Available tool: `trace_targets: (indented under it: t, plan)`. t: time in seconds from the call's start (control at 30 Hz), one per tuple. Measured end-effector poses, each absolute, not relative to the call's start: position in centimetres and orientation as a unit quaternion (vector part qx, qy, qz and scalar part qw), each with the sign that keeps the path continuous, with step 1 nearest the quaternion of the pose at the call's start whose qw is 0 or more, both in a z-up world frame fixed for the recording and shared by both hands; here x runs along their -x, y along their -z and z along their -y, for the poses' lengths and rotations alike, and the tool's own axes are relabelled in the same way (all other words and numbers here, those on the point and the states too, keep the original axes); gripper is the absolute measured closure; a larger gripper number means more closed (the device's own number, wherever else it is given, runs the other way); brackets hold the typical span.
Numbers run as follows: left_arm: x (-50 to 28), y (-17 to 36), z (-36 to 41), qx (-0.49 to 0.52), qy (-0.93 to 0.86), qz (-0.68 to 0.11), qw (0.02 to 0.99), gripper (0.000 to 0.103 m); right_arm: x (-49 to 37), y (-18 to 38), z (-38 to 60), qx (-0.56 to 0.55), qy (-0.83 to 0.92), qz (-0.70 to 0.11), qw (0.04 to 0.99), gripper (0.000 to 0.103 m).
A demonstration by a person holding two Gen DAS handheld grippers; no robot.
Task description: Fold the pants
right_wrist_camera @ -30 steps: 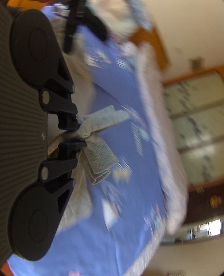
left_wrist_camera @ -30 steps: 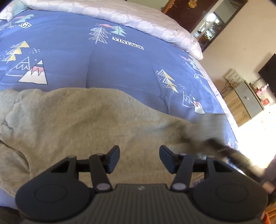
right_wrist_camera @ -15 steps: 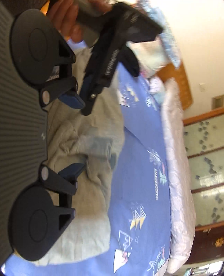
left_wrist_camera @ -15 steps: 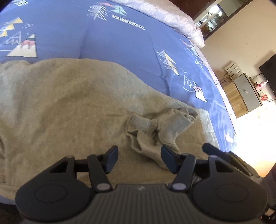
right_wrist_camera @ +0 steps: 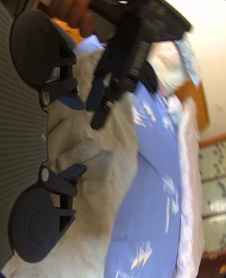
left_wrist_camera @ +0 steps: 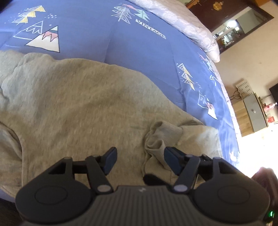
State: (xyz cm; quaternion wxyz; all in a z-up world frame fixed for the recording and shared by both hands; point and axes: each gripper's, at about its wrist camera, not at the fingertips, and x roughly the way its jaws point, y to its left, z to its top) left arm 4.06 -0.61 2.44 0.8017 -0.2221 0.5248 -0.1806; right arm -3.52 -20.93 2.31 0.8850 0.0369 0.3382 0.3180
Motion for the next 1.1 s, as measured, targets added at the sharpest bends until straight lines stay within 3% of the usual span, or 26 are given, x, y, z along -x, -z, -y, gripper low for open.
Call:
trace_targets:
  t: [0.1, 0.3, 0.33, 0.37, 0.43, 0.53, 0.6, 0.73, 0.83, 0.9, 0.97, 1.1]
  plan:
    - [-4.3, -2.4, 1.5, 0.21, 0.193, -0.526, 0.801, 0.04, 4.4, -3.5, 21.6, -0.029, -0.326, -0.324, 0.888, 0.033]
    - [-5.5, -1.7, 5.4, 0.166, 0.221, -0.536, 0.798, 0.038, 6.9, -5.8, 30.6, -0.119, -0.199, -0.28, 0.932, 0.033]
    - [-5.7, -1.5, 5.8, 0.162, 0.224, -0.536, 0.797, 0.045, 7.3, -5.8, 32.6, -0.139, -0.166, -0.276, 0.936, 0.032]
    - [-5.9, -1.2, 6.3, 0.156, 0.227, -0.537, 0.797, 0.066, 7.6, -5.6, 34.4, -0.156, -0.133, -0.276, 0.939, 0.032]
    - [-6.0, -0.8, 7.1, 0.139, 0.223, -0.538, 0.801, 0.083, 7.9, -4.6, 37.5, -0.195, -0.073, -0.292, 0.934, 0.032]
    - [-5.7, -2.0, 7.4, 0.116, 0.225, -0.517, 0.818, 0.088, 7.5, -2.1, 40.9, -0.265, -0.013, -0.332, 0.905, 0.032]
    - [-5.1, -4.2, 7.2, 0.098, 0.228, -0.474, 0.845, 0.088, 7.0, -0.5, 41.9, -0.305, 0.005, -0.364, 0.88, 0.032]
    - [-3.9, -8.7, 5.0, 0.066, 0.209, -0.39, 0.894, 0.088, 7.1, -0.6, 41.0, -0.33, -0.04, -0.351, 0.875, 0.033]
    - [-4.5, -7.5, 3.9, 0.069, 0.195, -0.424, 0.882, 0.082, 6.4, -1.0, 39.8, -0.307, -0.045, -0.353, 0.883, 0.033]
    - [-5.0, -5.0, 3.6, 0.065, 0.17, -0.474, 0.861, 0.062, 5.7, -0.6, 39.3, -0.311, -0.046, -0.36, 0.878, 0.033]
    - [-4.9, -3.0, 3.1, 0.068, 0.151, -0.505, 0.847, 0.059, 5.4, -0.6, 39.3, -0.316, -0.042, -0.363, 0.875, 0.033]
    - [-4.2, -4.1, 0.6, 0.111, 0.145, -0.482, 0.857, 0.059, 6.2, -1.2, 39.5, -0.306, -0.041, -0.352, 0.884, 0.033]
